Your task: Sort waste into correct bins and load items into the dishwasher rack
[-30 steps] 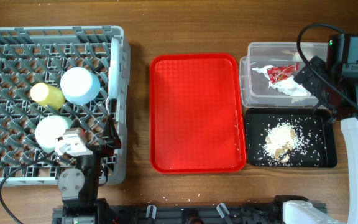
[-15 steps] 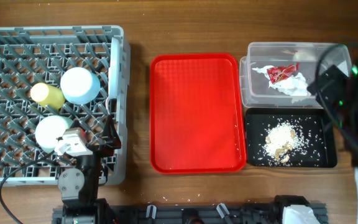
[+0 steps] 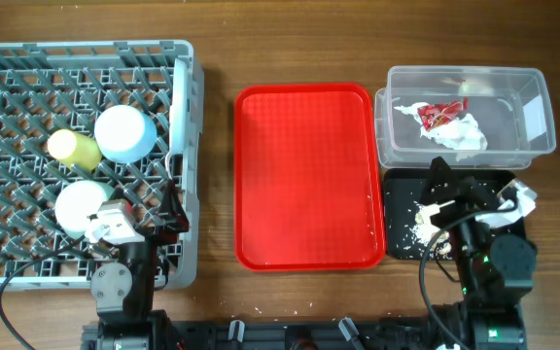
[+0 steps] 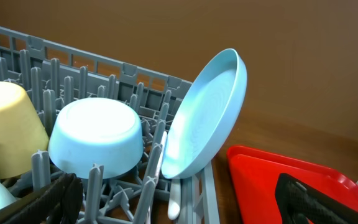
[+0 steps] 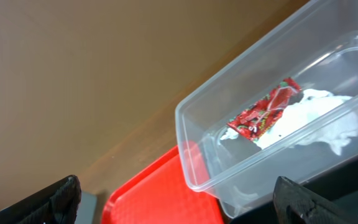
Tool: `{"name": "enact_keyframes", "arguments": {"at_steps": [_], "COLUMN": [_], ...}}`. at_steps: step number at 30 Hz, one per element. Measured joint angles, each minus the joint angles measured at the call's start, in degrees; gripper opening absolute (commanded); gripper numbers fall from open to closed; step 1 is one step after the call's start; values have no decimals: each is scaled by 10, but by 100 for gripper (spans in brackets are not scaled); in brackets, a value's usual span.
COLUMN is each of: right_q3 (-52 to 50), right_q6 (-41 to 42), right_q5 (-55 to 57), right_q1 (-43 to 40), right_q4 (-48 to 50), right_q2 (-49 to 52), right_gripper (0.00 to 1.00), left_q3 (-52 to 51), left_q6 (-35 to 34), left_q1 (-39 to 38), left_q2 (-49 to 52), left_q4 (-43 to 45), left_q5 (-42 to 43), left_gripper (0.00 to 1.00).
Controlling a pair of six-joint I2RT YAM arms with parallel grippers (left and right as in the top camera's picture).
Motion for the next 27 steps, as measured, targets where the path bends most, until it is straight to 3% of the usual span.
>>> {"name": "enact_keyframes", "arguments": {"at_steps": [8, 17, 27], "right_q3": [-58, -147, -157], "right_q6": [8, 8, -53], "right_q5": [-1, -1, 30], "right_q1": [0, 3, 11], "right_q4": [14, 168, 111], "right_q2": [-133, -145, -146], "right_gripper": [100, 100, 100], "left_q3": [0, 0, 0], "left_q6": [0, 0, 0], "left_q1": [0, 0, 0], "left_q2": [0, 0, 0], "left_q4": [0, 0, 0], "left_q5": [0, 0, 0], "left_gripper": [100, 100, 100]}}
